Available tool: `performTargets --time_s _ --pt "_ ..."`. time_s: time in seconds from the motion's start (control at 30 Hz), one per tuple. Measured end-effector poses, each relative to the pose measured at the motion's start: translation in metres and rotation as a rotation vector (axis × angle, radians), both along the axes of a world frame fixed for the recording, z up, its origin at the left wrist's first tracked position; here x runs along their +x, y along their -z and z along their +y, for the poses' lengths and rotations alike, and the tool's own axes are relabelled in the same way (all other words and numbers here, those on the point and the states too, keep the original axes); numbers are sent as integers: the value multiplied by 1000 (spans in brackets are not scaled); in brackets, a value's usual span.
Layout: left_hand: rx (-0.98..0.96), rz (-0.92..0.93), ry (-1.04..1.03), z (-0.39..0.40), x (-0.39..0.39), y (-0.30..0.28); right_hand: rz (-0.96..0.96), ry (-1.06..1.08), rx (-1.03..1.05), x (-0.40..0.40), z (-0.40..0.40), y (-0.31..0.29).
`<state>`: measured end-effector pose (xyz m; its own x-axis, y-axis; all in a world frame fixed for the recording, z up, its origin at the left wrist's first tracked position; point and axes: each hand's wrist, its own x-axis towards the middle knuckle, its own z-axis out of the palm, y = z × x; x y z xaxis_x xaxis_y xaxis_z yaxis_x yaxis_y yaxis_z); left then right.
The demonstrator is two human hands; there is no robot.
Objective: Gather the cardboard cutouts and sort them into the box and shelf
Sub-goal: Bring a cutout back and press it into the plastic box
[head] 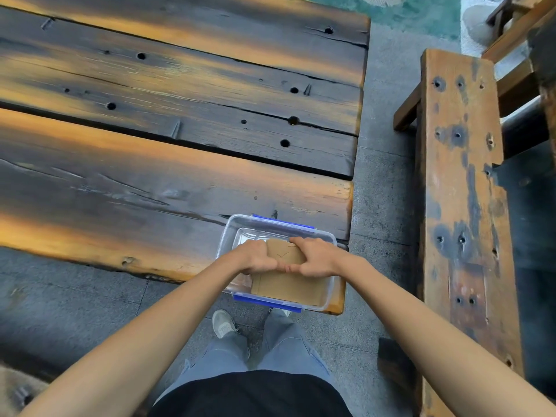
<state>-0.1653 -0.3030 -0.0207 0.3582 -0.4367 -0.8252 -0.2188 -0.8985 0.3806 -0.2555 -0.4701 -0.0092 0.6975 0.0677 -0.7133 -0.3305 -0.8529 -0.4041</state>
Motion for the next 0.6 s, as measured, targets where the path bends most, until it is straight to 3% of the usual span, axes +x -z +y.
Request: performTargets --time_s 0.17,0.4,0.6 --pt "-51 28 -76 5 -4 4 -274 189 -69 -20 -21 -13" --pt "-129 51 -145 10 -10 9 -272 4 -277 -81 2 -4" --pt "-121 27 -110 9 -14 11 -359 156 -69 -86 18 20"
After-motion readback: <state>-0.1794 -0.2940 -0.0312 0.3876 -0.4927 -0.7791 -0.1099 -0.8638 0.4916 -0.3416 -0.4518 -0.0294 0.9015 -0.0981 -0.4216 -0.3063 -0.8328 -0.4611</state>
